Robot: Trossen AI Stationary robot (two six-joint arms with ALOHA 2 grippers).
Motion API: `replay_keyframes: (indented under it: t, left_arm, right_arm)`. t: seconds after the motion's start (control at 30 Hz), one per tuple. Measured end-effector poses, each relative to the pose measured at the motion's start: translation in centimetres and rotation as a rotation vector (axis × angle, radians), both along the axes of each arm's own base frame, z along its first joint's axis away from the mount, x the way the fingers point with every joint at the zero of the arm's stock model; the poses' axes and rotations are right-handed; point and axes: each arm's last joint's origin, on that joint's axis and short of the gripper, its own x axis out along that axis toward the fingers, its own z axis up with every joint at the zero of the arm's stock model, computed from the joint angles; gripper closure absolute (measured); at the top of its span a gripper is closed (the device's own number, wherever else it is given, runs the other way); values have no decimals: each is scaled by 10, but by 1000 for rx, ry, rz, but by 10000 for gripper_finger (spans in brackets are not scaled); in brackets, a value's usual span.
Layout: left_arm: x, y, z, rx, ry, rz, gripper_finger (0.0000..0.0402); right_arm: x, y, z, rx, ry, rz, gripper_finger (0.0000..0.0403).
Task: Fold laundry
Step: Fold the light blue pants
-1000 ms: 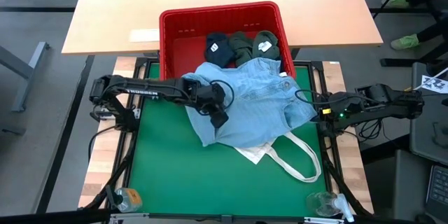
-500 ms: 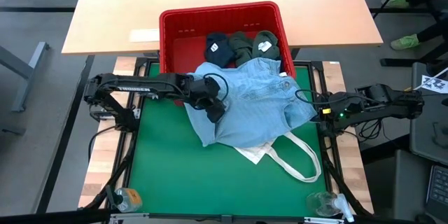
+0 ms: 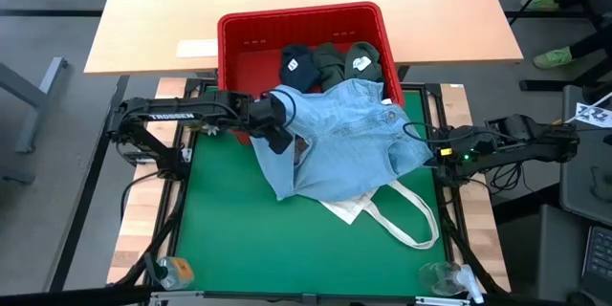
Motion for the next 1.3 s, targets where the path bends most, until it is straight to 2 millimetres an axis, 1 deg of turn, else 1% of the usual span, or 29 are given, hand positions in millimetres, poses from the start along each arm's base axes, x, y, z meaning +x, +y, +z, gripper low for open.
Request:
replay_keyframes:
  t: [0.13, 0.27, 0.5, 0.8, 1.03, 1.1, 1.17, 1.3]
  left_arm:
    - [0, 1, 0, 26, 5, 8, 289]
    - [0, 1, 0, 55, 27, -32, 289]
    - [-1, 3, 0, 58, 30, -27, 289]
    - [5, 10, -8, 53, 58, -7, 289]
    - [6, 10, -9, 36, 59, -16, 291]
    - [6, 10, -9, 32, 59, -18, 300]
    - [6, 10, -9, 33, 60, -18, 321]
    - [5, 10, -9, 35, 61, -16, 383]
  right_arm:
    - [0, 0, 0, 0, 0, 1, 387]
    - [0, 0, 0, 0, 0, 1, 387]
    - [0, 0, 0, -3, 0, 5, 387]
    - [0, 0, 0, -4, 0, 6, 387]
    - [0, 0, 0, -5, 0, 6, 387]
    - [0, 0, 0, -5, 0, 7, 387]
    - [0, 0, 0, -5, 0, 7, 387]
    - [0, 0, 0, -5, 0, 7, 387]
